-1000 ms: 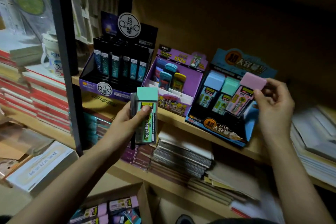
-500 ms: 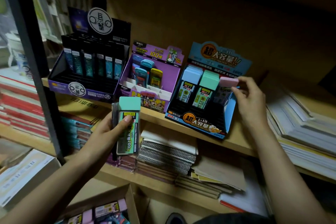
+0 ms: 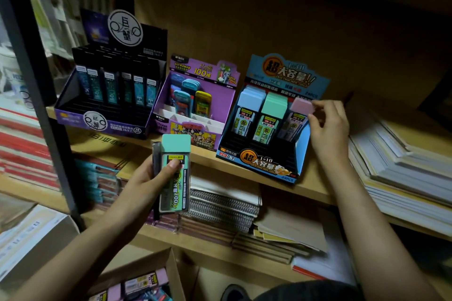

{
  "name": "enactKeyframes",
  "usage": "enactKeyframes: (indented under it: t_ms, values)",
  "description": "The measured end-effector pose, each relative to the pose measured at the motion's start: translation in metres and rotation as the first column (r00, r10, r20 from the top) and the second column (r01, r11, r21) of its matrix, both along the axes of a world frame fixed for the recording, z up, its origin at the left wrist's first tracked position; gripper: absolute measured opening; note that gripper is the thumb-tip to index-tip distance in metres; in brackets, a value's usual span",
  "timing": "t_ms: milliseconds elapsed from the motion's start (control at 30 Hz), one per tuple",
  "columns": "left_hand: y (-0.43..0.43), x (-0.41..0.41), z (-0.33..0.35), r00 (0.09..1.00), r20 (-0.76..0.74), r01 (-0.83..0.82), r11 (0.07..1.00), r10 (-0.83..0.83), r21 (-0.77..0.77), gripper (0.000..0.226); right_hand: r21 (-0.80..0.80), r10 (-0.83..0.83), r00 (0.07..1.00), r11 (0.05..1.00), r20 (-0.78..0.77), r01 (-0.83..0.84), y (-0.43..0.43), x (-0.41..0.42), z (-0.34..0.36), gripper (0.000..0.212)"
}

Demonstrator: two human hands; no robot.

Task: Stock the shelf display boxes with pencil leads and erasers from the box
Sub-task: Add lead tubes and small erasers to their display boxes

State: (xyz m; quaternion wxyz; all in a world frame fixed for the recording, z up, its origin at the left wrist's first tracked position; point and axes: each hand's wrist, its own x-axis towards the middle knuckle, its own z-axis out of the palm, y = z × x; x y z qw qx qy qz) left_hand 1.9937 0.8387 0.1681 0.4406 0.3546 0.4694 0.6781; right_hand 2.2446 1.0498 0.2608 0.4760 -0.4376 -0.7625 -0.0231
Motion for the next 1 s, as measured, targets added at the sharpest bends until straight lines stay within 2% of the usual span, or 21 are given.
enactKeyframes:
  t_ms: [200, 433, 533, 600, 667, 733, 767, 833, 900, 1000]
  values:
    - [-0.002, 0.003, 0.002, 1.0, 0.007, -0.014, 1.0, 0.014, 0.013, 0.027, -0.069, -0.02, 0.999, 0.997, 0.048, 0.023, 0.002, -0.004, 0.002, 0.03]
    - [-0.005, 0.012, 0.007, 1.0, 0.013, -0.017, 1.0, 0.017, 0.005, 0.02, -0.113, -0.12, 0.981, 0.984, 0.15, 0.138, -0.008, -0.011, 0.005, 0.039]
    - [-0.005, 0.015, 0.01, 1.0, 0.001, -0.009, 1.0, 0.009, -0.002, 0.019, 0.027, -0.045, 0.996, 0.999, 0.078, 0.043, -0.038, -0.023, 0.005, 0.034]
    - [-0.005, 0.018, 0.011, 1.0, 0.003, -0.005, 1.0, 0.005, -0.001, 0.019, -0.015, 0.147, 0.989, 0.989, -0.009, -0.147, -0.068, -0.038, 0.001, 0.022]
    - [-0.004, 0.021, 0.014, 1.0, -0.001, 0.001, 1.0, -0.001, 0.013, 0.021, -0.261, 0.348, 0.927, 0.89, -0.142, -0.374, -0.1, -0.058, -0.006, 0.012]
    - [-0.004, 0.026, 0.015, 1.0, 0.006, 0.022, 0.999, -0.022, 0.025, 0.024, -0.501, 0.436, 0.857, 0.695, -0.276, -0.515, -0.124, -0.077, -0.016, 0.009]
    - [-0.005, 0.028, 0.016, 0.999, 0.003, 0.039, 0.999, -0.039, 0.03, 0.026, -0.573, 0.448, 0.833, 0.608, -0.324, -0.549, -0.133, -0.086, -0.023, 0.01]
    - [-0.006, 0.032, 0.017, 0.997, -0.025, 0.07, 0.997, -0.069, 0.036, 0.028, -0.655, 0.441, 0.808, 0.483, -0.39, -0.58, -0.143, -0.1, -0.032, 0.005]
    - [-0.007, 0.033, 0.017, 0.997, -0.047, 0.069, 0.997, -0.067, 0.036, 0.029, -0.687, 0.423, 0.814, 0.451, -0.397, -0.57, -0.145, -0.108, -0.038, 0.018]
    - [-0.006, 0.032, 0.015, 0.999, -0.01, 0.036, 0.999, -0.036, 0.019, 0.028, -0.689, 0.377, 0.793, 0.397, -0.479, -0.606, -0.142, -0.107, -0.037, 0.02]
